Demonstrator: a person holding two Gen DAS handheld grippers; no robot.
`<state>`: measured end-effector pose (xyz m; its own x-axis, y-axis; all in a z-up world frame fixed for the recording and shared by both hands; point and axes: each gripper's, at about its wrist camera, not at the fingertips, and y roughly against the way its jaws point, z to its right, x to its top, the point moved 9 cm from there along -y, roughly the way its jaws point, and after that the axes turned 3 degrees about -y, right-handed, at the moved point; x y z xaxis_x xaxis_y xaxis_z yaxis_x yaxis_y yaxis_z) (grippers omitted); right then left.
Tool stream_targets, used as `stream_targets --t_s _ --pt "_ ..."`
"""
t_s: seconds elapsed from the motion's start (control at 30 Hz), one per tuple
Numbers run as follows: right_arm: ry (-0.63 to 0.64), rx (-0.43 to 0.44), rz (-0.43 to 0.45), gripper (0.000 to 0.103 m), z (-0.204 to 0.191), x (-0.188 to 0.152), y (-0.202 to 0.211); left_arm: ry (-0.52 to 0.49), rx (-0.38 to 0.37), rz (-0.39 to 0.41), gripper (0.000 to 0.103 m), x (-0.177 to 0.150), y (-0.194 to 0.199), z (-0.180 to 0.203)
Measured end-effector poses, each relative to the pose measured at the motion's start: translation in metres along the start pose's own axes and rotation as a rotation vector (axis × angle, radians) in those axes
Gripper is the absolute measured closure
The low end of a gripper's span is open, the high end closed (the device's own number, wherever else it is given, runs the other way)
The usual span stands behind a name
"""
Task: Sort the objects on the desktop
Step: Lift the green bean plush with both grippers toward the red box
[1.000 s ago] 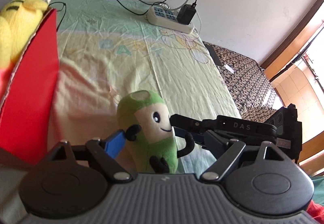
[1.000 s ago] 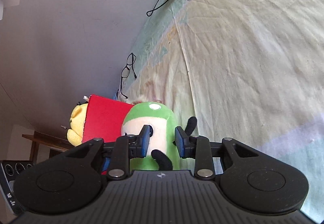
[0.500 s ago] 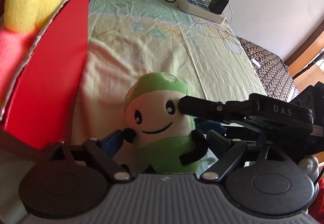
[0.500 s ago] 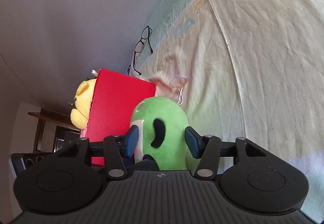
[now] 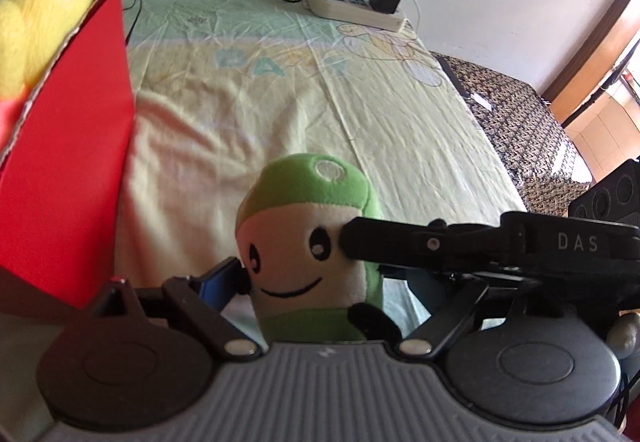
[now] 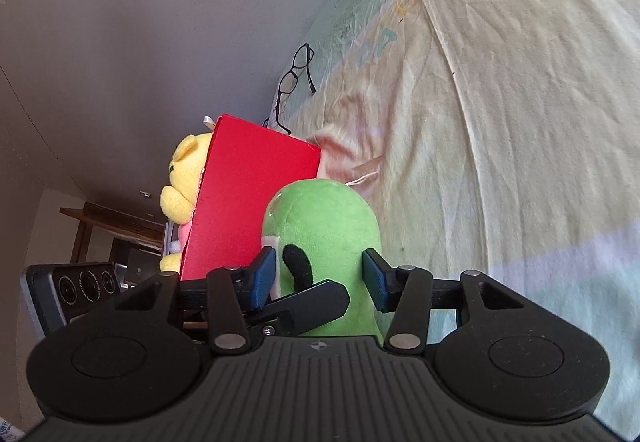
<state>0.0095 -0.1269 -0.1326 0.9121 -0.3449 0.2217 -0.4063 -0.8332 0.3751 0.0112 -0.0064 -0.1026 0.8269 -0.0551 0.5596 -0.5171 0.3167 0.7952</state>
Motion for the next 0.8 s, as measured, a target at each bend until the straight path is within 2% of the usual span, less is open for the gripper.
stream_targets --t_s 0.2,0.43,0.6,0.8 --pt "0.055 0.006 0.111 0.052 -0.023 0.003 0.037 -0.097 -0.022 0.09 0.014 0.019 0.026 0.031" --pt "0.13 0.103 0.244 0.052 -0.077 0.014 0.054 -0.184 0.002 0.274 0.014 0.051 0.085 0.036" --pt "0.183 0.174 0.323 0.052 -0.124 0.018 0.046 -0.233 0.023 0.401 0.014 0.07 0.132 0.016" --pt "0.25 0.212 0.349 0.052 -0.18 0.006 0.003 -0.243 0.025 0.487 0.013 0.077 0.179 -0.044"
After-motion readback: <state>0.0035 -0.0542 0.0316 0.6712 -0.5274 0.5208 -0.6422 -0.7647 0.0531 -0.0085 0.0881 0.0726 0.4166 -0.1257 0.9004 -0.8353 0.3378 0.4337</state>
